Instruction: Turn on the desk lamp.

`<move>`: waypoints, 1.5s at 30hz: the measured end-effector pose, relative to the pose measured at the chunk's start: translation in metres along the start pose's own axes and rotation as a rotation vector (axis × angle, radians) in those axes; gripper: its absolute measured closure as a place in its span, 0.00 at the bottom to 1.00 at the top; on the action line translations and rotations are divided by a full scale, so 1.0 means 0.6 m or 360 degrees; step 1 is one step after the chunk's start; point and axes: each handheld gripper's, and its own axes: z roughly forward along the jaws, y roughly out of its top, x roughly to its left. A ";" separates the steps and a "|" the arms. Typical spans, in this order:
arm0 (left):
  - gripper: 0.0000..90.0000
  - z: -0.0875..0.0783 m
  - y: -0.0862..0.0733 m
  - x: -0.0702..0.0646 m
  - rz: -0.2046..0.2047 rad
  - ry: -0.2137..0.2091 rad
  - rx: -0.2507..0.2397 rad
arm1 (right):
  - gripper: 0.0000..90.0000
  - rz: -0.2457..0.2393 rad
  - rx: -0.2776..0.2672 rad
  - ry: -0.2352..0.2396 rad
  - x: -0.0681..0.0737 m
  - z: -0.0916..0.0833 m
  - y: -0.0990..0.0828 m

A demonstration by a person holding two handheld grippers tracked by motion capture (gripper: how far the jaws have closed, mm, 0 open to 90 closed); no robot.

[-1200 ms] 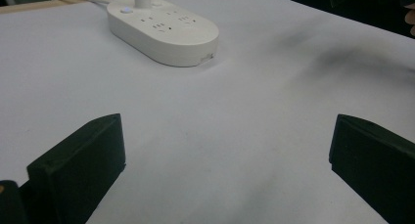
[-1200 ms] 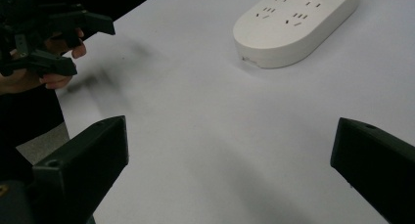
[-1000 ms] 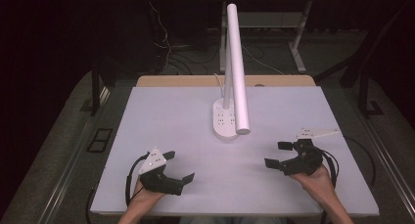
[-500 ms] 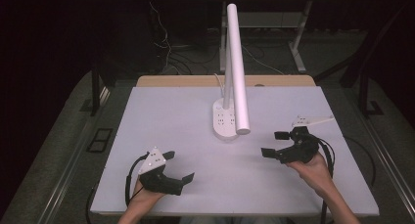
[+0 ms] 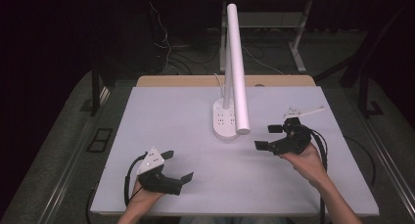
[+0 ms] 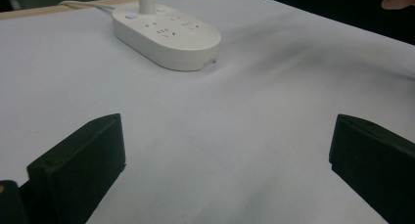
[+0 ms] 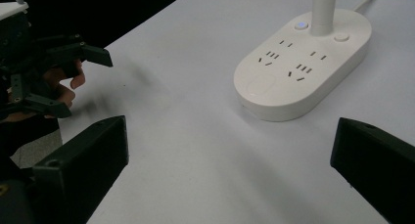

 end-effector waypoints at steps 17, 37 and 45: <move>0.00 -0.003 0.000 0.001 0.0004 0.0000 -0.0005 | 0.00 -0.0011 0.0045 -0.0008 -0.020 0.048 0.046; 0.00 -0.005 0.001 0.001 0.0009 0.0000 -0.0006 | 0.00 0.0085 0.0085 -0.0064 -0.073 0.095 0.081; 0.00 -0.004 0.001 0.001 0.0008 -0.0001 -0.0007 | 0.00 0.0108 0.0107 -0.0089 -0.090 0.116 0.094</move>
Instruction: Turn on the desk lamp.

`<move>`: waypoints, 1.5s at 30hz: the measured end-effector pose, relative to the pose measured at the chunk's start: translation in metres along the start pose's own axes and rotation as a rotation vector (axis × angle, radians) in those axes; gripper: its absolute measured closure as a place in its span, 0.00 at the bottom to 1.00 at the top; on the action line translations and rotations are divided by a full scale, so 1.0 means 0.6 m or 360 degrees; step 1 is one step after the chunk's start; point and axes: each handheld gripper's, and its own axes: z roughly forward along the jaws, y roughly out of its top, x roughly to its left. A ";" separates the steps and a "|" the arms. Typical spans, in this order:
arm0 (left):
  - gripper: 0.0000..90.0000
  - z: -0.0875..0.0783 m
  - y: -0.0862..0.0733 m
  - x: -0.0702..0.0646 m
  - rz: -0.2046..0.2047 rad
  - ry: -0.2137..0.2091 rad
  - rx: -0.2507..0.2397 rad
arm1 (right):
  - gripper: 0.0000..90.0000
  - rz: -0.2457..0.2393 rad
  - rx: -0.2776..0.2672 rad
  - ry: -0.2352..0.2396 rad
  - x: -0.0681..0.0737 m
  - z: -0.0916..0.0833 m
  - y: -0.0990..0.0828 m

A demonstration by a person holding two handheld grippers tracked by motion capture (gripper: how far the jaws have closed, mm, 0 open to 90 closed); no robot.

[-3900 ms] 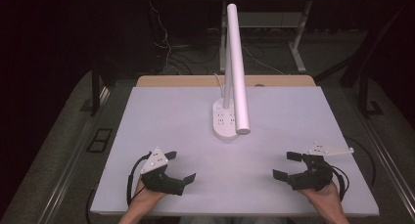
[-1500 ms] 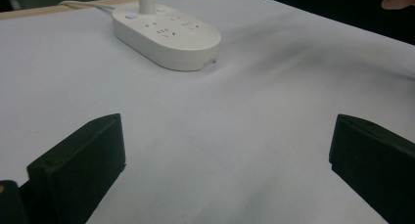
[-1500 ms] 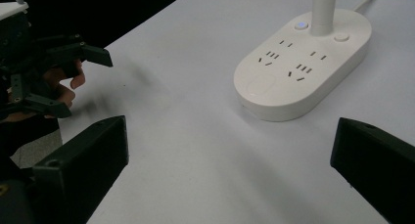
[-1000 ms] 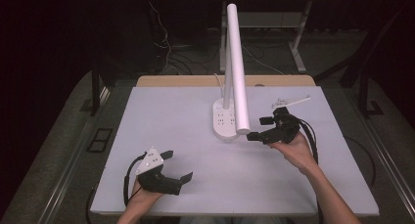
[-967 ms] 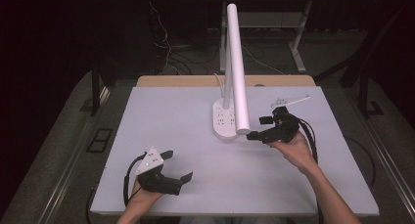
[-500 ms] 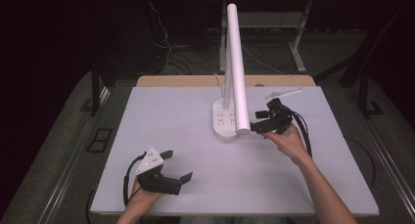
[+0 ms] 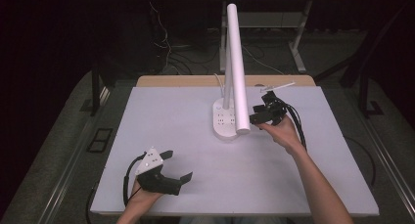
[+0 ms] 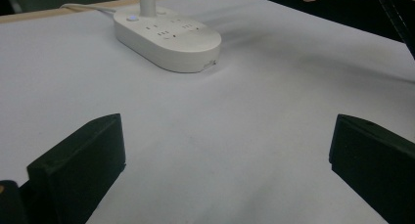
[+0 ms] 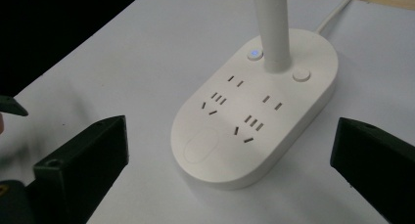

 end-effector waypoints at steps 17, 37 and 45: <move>0.00 0.001 0.000 0.000 -0.0004 -0.0006 -0.0002 | 0.24 0.0066 -0.0013 -0.0108 -0.037 0.033 0.022; 0.00 -0.001 0.000 0.001 -0.0020 -0.0005 -0.0015 | 0.56 0.0107 -0.0094 -0.0190 -0.064 0.073 0.043; 0.00 -0.003 0.000 0.001 -0.0018 -0.0010 -0.0016 | 0.72 0.0169 -0.0133 -0.0217 -0.070 0.084 0.052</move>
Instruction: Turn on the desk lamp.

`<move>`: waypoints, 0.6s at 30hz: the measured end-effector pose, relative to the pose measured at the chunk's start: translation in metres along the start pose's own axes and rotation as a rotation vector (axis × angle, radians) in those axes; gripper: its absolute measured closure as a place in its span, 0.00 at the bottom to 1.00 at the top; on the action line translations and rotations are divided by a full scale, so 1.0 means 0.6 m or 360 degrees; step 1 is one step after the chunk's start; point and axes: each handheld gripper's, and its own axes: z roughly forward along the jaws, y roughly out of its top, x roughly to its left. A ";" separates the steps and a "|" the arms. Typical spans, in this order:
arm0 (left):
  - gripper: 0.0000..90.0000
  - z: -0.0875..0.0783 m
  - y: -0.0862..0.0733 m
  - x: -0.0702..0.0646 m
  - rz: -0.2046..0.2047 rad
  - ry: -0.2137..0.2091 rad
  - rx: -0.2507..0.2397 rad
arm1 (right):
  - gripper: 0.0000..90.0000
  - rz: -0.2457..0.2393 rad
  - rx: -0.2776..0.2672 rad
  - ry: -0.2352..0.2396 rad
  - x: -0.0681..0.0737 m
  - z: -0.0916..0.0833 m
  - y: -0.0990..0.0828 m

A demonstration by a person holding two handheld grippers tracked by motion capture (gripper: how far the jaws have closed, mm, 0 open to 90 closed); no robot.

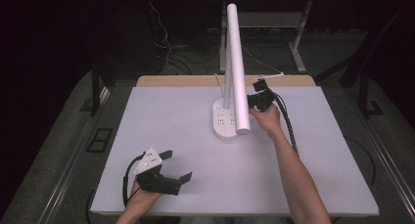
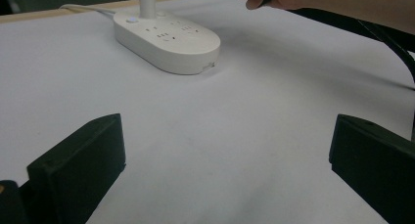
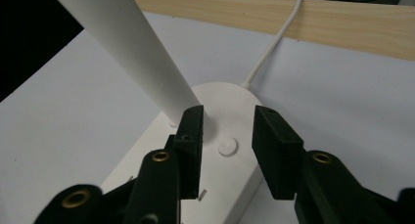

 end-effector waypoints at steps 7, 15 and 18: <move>0.00 -0.004 0.001 0.004 -0.0012 0.0017 -0.0024 | 0.84 0.0099 -0.0045 0.0039 -0.012 0.010 0.001; 0.00 -0.003 0.001 0.004 -0.0009 0.0016 -0.0025 | 0.98 0.0086 -0.0007 0.0066 -0.015 0.031 -0.005; 0.00 -0.003 0.002 0.003 -0.0002 0.0017 -0.0024 | 0.99 0.0096 -0.0005 0.0070 -0.018 0.037 -0.008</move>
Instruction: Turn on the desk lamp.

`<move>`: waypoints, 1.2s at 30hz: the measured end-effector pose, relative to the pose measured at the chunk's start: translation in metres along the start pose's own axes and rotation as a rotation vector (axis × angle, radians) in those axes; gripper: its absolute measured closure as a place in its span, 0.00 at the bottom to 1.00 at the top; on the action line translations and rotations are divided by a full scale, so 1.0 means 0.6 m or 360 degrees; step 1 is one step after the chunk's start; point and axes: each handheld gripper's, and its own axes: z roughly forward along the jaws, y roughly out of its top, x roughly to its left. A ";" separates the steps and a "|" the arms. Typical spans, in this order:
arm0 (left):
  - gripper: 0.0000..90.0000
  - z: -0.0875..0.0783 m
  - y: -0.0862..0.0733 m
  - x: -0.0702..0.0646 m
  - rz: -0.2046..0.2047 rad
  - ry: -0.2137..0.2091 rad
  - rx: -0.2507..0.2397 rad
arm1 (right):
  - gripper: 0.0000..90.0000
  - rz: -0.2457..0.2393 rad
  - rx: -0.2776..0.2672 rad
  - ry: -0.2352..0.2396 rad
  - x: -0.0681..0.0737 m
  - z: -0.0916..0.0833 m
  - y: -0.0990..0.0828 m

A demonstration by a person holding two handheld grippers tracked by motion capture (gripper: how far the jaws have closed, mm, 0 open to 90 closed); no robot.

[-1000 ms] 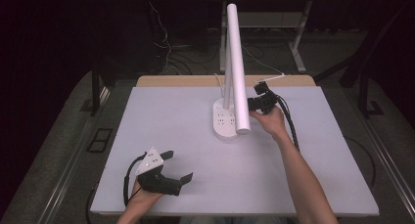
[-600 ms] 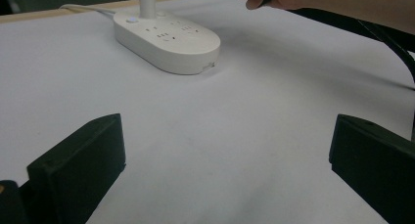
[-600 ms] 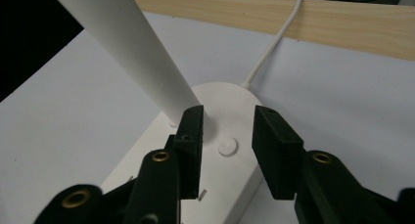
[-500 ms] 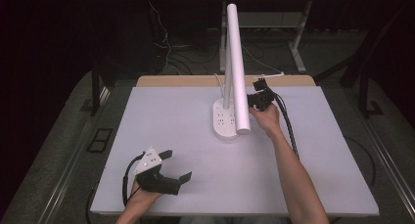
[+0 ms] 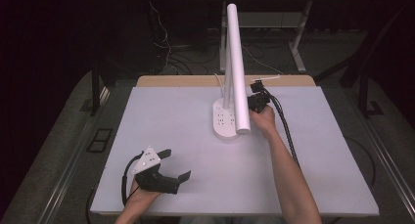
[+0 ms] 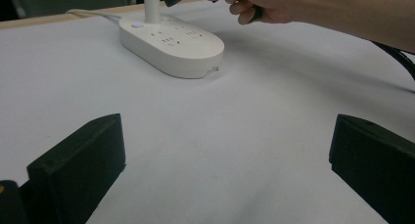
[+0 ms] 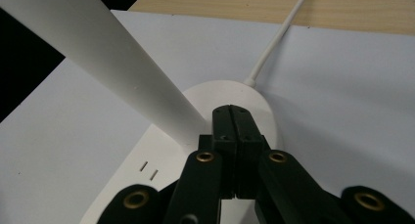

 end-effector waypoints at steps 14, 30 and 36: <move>0.00 0.000 0.000 0.002 -0.0001 0.0005 -0.0005 | 0.99 0.0010 0.0048 0.0015 -0.005 0.012 -0.006; 0.00 0.000 0.000 0.002 0.0006 -0.0001 0.0006 | 0.99 -0.0021 0.0045 -0.0025 -0.003 0.017 -0.014; 0.00 -0.001 0.000 0.004 0.0003 0.0004 0.0007 | 0.99 0.0004 0.0013 -0.0003 -0.011 0.015 -0.021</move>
